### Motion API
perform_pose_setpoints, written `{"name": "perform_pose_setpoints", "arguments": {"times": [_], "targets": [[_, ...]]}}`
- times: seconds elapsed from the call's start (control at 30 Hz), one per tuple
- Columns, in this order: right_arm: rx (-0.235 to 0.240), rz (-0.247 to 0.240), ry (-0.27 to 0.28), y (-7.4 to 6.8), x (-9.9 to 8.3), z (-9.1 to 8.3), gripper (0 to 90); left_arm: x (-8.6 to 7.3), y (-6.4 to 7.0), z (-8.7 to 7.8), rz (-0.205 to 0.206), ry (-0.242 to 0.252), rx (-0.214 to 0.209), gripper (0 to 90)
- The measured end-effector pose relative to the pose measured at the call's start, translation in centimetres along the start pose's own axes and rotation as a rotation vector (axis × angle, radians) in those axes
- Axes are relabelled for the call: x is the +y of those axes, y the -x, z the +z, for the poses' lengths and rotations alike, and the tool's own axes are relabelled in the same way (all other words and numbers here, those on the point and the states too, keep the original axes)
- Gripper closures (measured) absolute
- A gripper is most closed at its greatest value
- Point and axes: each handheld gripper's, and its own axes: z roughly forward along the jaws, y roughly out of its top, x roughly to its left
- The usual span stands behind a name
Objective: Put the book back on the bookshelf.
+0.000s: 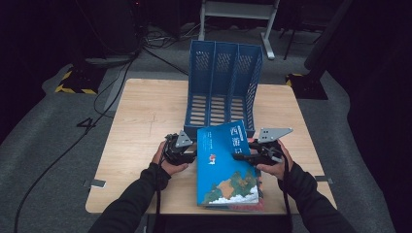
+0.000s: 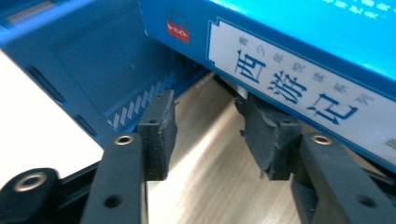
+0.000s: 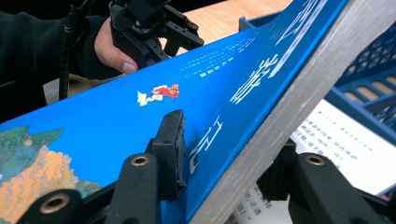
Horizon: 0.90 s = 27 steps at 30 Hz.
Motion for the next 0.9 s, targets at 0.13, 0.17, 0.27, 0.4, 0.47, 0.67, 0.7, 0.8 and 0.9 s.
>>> {"name": "perform_pose_setpoints", "arguments": {"times": [0.13, 0.17, 0.27, 0.4, 0.47, 0.67, 0.7, 0.8, 0.9], "targets": [[-0.008, -0.015, 0.058, 0.0, 0.2, -0.7, 61.2, 0.5, 0.0, -0.7, -0.006, 0.055, 0.003, 59.1], [-0.008, -0.015, 0.058, 0.0, 0.2, -0.7, 61.2, 0.8, -0.1, -0.8, -0.008, 0.065, -0.001, 59.1], [-0.023, -0.029, 0.074, -0.3, 0.6, -1.3, 61.4, 1.3, 0.2, -0.9, 0.019, 0.079, -0.023, 70.8], [-0.022, -0.04, 0.092, -0.5, 0.7, -1.8, 62.0, 1.6, 0.2, -1.4, 0.013, 0.111, -0.069, 75.7], [-0.025, -0.043, 0.096, -0.7, 0.6, -1.9, 62.3, 1.7, 0.3, -1.7, 0.015, 0.12, -0.076, 75.6], [-0.056, -0.077, 0.126, -1.7, 0.8, -3.0, 64.0, 2.6, 0.4, -2.4, 0.015, 0.153, -0.1, 73.9], [-0.056, -0.077, 0.126, -1.7, 0.8, -3.0, 64.0, 2.8, 0.4, -2.5, 0.023, 0.148, -0.092, 73.9], [-0.058, -0.091, 0.141, -1.9, 0.8, -3.4, 64.3, 3.3, 0.2, -2.5, 0.014, 0.154, -0.106, 74.9], [-0.076, -0.107, 0.17, -2.2, 1.0, -3.8, 66.6, 4.2, -0.2, -3.1, -0.001, 0.212, -0.148, 78.5]]}}
